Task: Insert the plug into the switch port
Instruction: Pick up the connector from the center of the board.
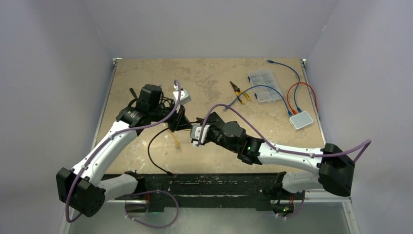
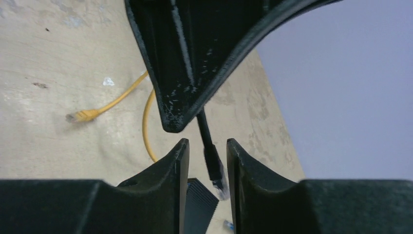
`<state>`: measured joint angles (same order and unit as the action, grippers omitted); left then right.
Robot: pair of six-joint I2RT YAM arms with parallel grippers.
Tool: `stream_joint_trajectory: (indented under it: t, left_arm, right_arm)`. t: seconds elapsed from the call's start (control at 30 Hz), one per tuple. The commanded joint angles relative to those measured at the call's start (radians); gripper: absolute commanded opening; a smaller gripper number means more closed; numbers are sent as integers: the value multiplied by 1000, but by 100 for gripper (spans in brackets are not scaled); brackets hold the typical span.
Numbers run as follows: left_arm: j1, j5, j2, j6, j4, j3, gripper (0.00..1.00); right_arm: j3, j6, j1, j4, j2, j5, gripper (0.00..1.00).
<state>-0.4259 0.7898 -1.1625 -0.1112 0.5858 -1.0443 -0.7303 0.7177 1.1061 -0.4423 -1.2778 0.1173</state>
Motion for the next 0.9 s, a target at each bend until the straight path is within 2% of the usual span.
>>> stream_joint_trajectory:
  t: [0.0,0.1,0.23,0.33,0.43,0.67,0.73,0.87]
  left_arm:
    - [-30,-172,97,-111,-43,56,0]
    - [-57,-280,163,-152,-68,106,0]
    - [-91,-332,264,-233,-98,135,0]
    - [-95,-336,329,-292,-130,133,0]
    - [-96,-344,364,-357,-141,102,0]
    - [-101,-482,352,-538,-74,-35,0]
    - [-106,-488,341,-558,-53,-23,0]
    - [-120,-409,378,-571,-75,94,0]
  right_arm:
    - [7,-147,-38,-14,73,-107,42]
    - [26,-263,-161,-8,123,-333,49]
    - [101,-393,-361,-95,201,-692,59]
    - [103,-413,-425,-113,215,-797,65]
    - [73,-432,-464,-123,183,-919,66]
    - [-13,-481,-496,-131,100,-1037,67]
    - [-22,-481,-498,-130,94,-1034,67]
    - [-19,-466,-497,-124,87,-1012,67]
